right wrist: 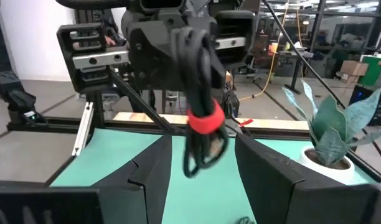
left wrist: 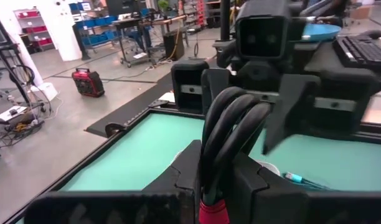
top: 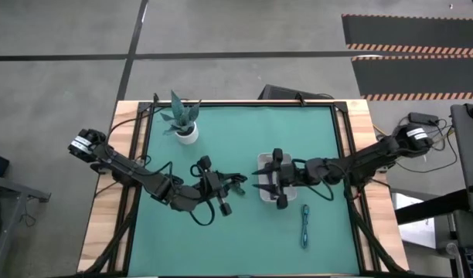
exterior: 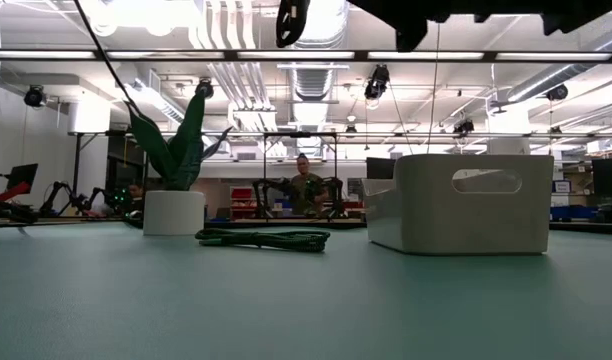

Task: Pick and place USB-C Cables
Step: Put the black charger cable into the gray bin

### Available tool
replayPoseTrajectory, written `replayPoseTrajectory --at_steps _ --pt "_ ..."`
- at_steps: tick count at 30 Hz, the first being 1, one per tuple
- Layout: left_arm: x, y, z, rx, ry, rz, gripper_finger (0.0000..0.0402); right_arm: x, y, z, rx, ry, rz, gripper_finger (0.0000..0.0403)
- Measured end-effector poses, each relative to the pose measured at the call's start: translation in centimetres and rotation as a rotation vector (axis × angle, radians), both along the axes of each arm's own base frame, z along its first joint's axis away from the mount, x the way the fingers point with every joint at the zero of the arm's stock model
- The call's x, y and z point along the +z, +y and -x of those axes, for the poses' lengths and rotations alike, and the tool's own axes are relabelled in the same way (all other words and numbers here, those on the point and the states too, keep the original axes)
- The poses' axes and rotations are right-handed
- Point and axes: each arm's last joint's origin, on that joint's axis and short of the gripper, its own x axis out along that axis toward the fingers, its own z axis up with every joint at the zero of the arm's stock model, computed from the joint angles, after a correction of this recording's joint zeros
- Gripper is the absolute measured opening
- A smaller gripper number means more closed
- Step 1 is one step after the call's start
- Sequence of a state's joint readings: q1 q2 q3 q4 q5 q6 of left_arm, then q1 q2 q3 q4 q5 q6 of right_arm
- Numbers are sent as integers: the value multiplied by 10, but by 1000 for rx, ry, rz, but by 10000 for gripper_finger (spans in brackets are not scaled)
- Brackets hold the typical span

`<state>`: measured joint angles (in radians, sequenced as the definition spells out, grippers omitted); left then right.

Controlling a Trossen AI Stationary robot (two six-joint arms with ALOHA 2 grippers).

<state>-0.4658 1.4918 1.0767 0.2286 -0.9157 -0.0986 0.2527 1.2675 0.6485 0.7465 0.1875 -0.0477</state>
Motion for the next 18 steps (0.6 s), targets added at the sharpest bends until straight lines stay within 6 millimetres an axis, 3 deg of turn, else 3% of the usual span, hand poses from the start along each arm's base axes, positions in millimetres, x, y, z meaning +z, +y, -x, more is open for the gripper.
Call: replayPoseTrajectory --at_steps 10,18 --pt "3 0 -1 3 -30 15 27 6 4 -22 -75 23 64 169" --pt "3 6 -3 22 -44 21 27 10 3 -23 -70 15 61 169"
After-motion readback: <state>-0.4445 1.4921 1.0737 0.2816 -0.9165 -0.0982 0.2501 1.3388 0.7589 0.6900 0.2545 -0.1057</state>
